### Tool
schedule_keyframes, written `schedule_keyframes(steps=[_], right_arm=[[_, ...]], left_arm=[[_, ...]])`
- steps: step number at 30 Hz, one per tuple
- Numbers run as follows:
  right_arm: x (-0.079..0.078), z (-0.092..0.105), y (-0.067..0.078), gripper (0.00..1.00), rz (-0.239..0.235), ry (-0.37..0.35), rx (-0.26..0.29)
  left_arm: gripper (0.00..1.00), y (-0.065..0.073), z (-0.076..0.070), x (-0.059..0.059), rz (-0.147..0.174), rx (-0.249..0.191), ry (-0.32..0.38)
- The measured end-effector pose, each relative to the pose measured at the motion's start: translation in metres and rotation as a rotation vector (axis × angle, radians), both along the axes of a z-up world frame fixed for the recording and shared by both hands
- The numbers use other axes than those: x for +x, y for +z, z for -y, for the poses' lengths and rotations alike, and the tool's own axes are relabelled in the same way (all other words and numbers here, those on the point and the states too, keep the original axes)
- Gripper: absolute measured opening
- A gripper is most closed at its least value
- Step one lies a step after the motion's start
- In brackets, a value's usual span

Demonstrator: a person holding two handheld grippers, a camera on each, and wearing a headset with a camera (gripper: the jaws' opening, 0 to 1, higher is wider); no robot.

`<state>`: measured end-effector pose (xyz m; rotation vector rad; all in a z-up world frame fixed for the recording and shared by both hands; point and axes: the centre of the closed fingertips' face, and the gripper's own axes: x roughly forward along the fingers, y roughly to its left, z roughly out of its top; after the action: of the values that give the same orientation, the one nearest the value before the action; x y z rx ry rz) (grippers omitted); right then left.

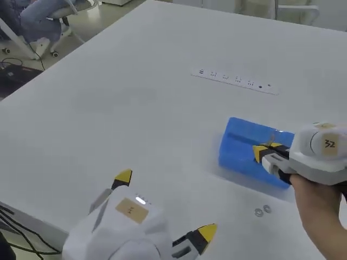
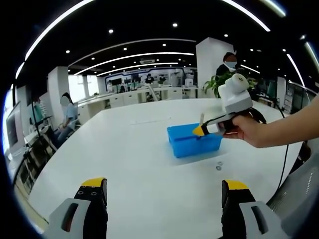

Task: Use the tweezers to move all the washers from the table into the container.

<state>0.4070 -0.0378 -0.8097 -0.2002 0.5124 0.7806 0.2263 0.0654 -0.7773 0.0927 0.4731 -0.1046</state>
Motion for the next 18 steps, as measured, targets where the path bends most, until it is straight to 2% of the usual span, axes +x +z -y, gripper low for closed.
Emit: schedule_keyframes(steps=[3,6,11,15,18], right_arm=[[0.000,0.002,0.009,0.03,-0.004,-0.011,0.034],[-0.001,0.005,0.026,0.03,0.027,-0.025,0.066],[-0.019,0.018,0.057,0.03,0.057,-0.053,0.153],[-0.035,0.028,0.069,0.03,0.066,-0.071,0.189],[-0.048,0.033,0.069,0.03,0.045,-0.076,0.215]], left_arm=[[0.98,0.001,0.000,0.000,0.005,-0.001,0.003],[0.98,0.003,-0.001,-0.001,0.013,-0.001,0.010],[0.98,0.004,-0.002,-0.001,0.019,0.000,0.015],[0.98,0.004,-0.002,-0.002,0.021,0.001,0.017],[0.97,0.004,-0.002,-0.002,0.023,0.001,0.017]])
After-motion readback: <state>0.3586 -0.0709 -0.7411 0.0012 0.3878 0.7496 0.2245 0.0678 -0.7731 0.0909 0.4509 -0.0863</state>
